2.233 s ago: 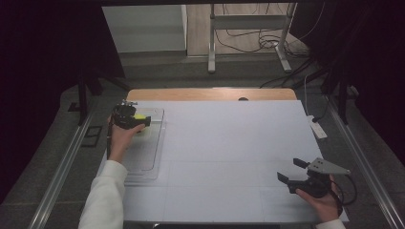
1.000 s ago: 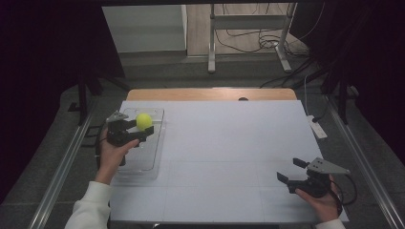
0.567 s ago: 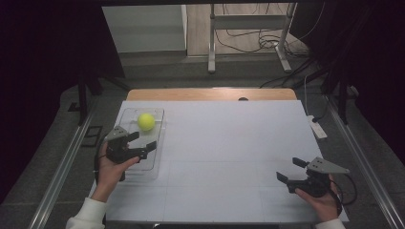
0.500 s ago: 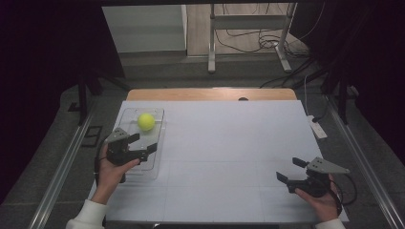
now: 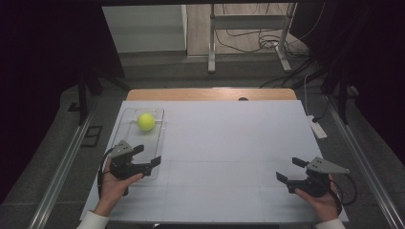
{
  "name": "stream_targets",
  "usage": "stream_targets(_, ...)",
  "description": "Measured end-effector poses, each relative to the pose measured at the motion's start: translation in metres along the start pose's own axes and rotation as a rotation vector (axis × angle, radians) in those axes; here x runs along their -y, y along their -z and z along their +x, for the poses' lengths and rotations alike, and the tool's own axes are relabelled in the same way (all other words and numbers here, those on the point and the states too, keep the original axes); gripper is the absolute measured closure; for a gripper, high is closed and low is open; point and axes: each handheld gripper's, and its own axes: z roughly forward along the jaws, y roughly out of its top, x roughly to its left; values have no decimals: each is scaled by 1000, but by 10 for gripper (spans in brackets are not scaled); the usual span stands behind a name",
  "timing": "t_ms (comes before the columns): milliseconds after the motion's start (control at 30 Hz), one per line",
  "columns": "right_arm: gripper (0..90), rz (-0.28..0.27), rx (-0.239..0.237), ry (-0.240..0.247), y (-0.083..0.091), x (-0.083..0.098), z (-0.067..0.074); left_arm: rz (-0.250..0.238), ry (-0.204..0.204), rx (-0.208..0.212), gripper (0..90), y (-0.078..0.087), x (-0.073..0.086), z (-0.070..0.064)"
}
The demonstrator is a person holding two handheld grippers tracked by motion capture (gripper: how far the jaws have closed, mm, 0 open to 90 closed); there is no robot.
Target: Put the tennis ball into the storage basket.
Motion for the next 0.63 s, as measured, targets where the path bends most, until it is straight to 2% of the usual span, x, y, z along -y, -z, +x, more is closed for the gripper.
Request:
stream_targets(167, 118, -3, -6, 2, -1, -1, 1, -6, -13, -4, 133, 4, 7, -5)
stream_targets(633, 118, 7, -15, 13, -3, -2, 1, 2, -35, -8, 134, 1, 10, -8)
